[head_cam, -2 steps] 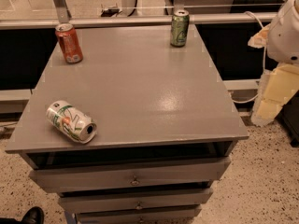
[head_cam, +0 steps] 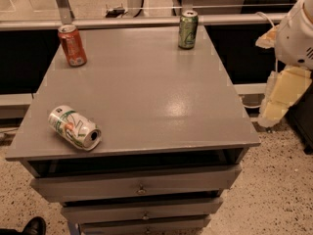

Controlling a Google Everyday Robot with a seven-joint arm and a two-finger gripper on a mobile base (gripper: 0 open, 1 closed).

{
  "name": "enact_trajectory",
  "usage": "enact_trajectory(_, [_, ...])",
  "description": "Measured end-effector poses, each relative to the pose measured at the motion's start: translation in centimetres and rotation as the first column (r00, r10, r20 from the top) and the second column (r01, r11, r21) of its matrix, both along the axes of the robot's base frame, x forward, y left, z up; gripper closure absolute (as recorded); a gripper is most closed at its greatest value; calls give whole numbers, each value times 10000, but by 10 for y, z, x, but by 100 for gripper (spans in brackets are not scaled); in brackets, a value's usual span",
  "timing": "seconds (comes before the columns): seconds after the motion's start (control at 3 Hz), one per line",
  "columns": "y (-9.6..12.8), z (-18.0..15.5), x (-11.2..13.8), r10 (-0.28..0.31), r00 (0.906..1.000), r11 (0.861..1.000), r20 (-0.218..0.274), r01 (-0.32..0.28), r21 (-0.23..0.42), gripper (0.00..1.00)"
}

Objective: Move green can near 7up can

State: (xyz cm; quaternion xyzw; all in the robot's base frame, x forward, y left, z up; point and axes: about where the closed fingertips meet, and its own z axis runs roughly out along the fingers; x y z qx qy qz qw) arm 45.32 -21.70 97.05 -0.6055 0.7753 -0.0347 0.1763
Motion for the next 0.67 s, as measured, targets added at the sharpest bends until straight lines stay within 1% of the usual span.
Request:
enact_trajectory(0.33, [-7,-9,66,-297,9952,9938,932,194,1092,0])
enact_trajectory(0.67, [-4,-6,140,-873,9796,9670,1807,398,2516,0])
